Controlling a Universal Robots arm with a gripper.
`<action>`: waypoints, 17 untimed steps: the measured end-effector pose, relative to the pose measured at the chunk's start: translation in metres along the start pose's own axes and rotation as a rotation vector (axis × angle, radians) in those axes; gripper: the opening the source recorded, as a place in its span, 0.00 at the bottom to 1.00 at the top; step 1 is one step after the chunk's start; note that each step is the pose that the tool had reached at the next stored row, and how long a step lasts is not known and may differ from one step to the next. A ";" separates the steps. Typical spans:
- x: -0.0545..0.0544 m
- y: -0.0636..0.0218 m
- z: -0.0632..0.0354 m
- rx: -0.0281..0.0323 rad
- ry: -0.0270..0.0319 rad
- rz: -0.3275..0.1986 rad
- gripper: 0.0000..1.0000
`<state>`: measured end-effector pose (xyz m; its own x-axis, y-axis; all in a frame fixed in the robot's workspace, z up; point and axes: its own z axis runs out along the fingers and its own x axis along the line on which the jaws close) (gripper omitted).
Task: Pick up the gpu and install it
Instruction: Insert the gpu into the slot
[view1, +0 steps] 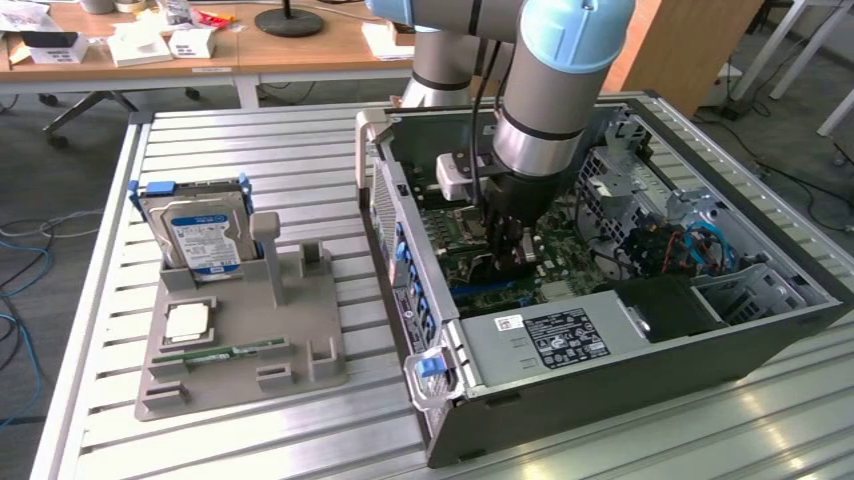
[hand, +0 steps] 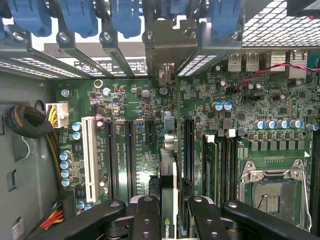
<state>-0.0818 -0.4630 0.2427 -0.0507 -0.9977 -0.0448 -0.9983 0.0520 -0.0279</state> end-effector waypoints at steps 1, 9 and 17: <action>0.000 0.0000 0.0000 0.0000 0.0000 0.000 0.26; 0.000 0.0006 0.0000 0.0007 0.0000 0.000 0.26; 0.000 0.0010 0.0000 0.0008 -0.0001 0.000 0.26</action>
<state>-0.0828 -0.4630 0.2427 -0.0506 -0.9977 -0.0449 -0.9982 0.0519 -0.0287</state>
